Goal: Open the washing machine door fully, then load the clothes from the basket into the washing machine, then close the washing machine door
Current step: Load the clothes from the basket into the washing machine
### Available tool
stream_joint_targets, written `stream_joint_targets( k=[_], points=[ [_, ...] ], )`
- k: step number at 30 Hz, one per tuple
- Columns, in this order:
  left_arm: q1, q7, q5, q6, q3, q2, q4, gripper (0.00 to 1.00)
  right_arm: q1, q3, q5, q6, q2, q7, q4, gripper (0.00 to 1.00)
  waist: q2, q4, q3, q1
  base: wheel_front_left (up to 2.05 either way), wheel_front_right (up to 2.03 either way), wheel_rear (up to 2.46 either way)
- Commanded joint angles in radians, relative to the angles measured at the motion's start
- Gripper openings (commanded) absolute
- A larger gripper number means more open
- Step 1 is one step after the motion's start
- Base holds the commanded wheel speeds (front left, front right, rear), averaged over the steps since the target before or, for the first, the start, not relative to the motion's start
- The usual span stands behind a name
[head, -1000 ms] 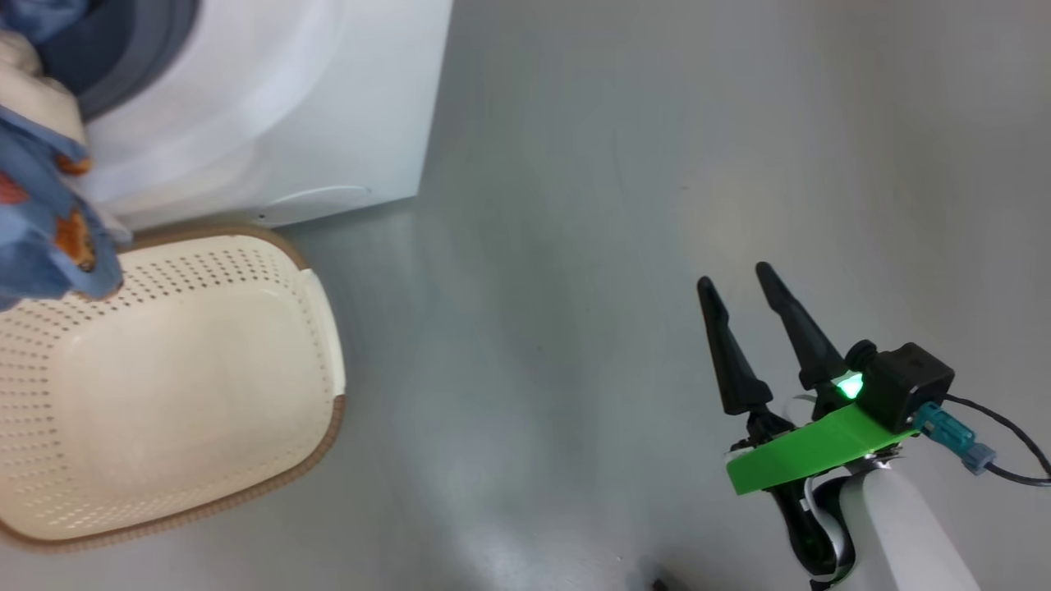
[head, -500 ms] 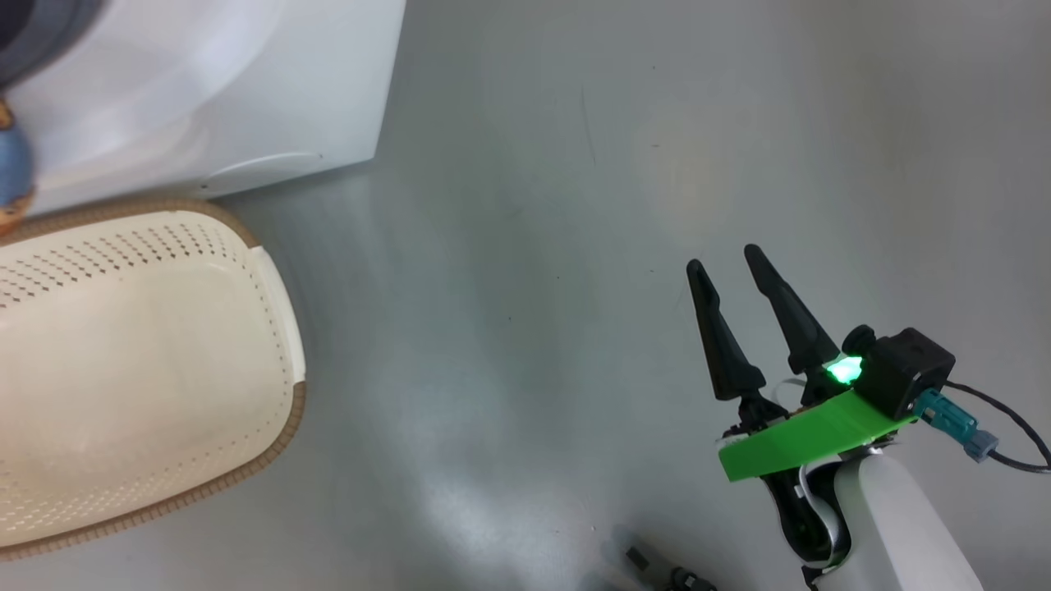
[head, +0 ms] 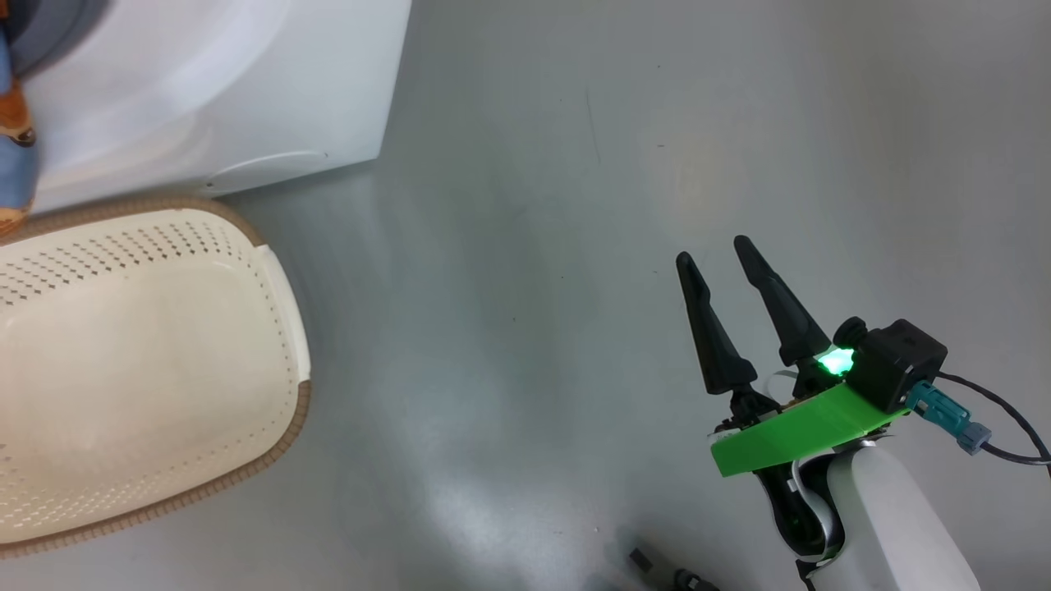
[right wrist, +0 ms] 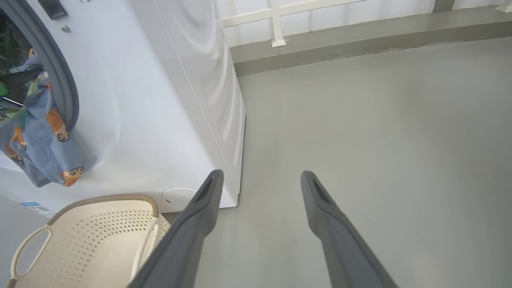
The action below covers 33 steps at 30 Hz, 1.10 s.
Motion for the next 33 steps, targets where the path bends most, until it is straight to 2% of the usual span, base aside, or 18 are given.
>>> stream_joint_targets(
  k=[1,8,19,25,33],
  points=[
    [-0.035,0.012,0.009,-0.005,-0.008,0.038,0.008,1.00,0.005,0.021,0.005,0.002,0.000,-0.005,-0.017,1.00,0.0000,0.004,-0.004,0.0000,0.00,0.00,0.00],
    [-0.065,0.021,-0.018,-0.010,-0.054,0.009,0.097,1.00,0.006,0.018,-0.005,0.002,0.000,-0.005,-0.015,1.00,0.0000,0.019,-0.019,0.0000,0.00,0.00,0.00],
    [0.004,-0.011,-0.128,-0.010,-0.094,-0.015,0.069,1.00,0.005,0.004,-0.023,0.002,0.000,-0.005,-0.015,1.00,0.0000,0.049,-0.031,0.0000,0.00,0.00,0.00],
    [0.076,-0.015,-0.177,-0.010,-0.091,-0.013,-0.025,1.00,0.006,-0.011,-0.033,0.002,0.000,-0.005,-0.019,1.00,0.0000,0.071,-0.034,0.0000,0.00,0.00,0.00],
    [0.230,-0.016,-0.165,-0.010,0.002,-0.016,-0.226,1.00,0.006,-0.036,-0.049,0.002,0.000,-0.005,-0.023,1.00,0.0000,0.107,-0.041,0.0000,0.00,0.00,0.00]
  ],
)
